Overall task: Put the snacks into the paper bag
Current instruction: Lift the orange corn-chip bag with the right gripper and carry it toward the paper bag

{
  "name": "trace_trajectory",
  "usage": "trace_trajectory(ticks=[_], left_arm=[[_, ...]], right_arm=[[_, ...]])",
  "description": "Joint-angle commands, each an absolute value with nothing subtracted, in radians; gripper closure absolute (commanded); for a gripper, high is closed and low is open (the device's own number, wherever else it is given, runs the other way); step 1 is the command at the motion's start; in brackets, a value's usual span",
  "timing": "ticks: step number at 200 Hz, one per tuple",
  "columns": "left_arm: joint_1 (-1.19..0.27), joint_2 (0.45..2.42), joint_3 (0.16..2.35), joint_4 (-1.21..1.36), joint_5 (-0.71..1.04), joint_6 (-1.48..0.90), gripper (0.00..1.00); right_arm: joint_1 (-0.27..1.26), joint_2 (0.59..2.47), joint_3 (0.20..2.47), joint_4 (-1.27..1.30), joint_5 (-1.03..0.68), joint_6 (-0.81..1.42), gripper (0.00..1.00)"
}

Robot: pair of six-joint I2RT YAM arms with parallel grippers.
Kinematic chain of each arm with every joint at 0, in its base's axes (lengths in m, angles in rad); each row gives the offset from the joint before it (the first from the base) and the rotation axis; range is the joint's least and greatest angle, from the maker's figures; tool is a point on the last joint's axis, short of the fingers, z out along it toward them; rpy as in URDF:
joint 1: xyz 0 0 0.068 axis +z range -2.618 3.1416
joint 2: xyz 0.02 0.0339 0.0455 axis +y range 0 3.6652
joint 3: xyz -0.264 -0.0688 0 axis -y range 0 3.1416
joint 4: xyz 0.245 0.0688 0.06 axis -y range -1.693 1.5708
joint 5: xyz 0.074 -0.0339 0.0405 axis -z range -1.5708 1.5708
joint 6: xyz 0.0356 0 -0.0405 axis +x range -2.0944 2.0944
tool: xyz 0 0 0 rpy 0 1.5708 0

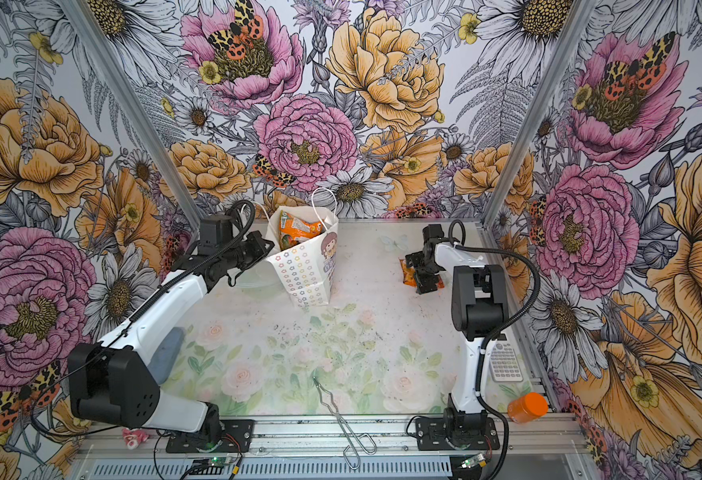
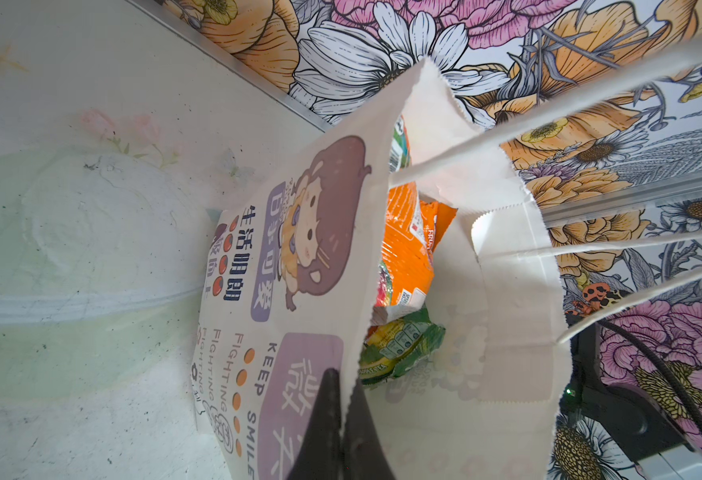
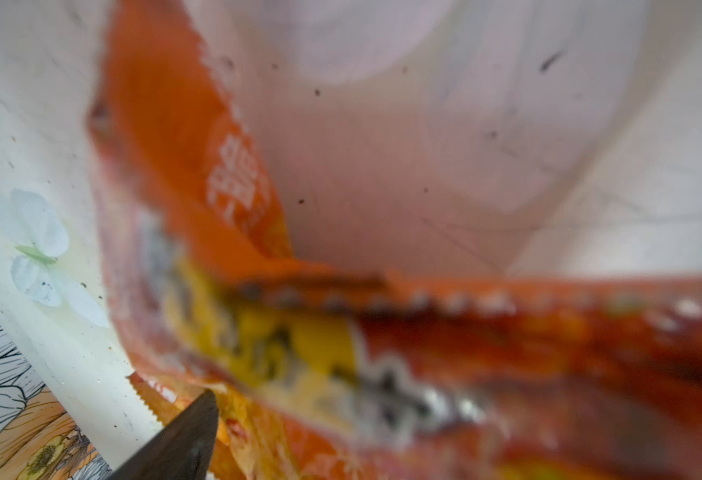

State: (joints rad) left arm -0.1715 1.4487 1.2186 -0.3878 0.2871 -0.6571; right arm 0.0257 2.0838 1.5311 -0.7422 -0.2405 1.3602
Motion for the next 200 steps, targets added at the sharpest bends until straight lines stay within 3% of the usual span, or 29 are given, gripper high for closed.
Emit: trace_trajectory(ticks=[1, 93, 200], left_arm=[[-0.157, 1.433, 1.209, -0.356, 0.308, -0.672, 1.0], [-0.156, 1.431, 1.21, -0.356, 0.309, -0.671, 1.0], [-0.159, 1.424, 1.213, -0.356, 0.311, -0.672, 1.0]], right_arm=[[0.028, 2.141, 1.519, -0.749, -0.198, 1.299, 0.15], [0.028, 2.09, 1.523, -0.749, -0.119, 1.215, 0.53], [0.051, 1.956, 1.638, -0.733, -0.042, 0.853, 0.69]])
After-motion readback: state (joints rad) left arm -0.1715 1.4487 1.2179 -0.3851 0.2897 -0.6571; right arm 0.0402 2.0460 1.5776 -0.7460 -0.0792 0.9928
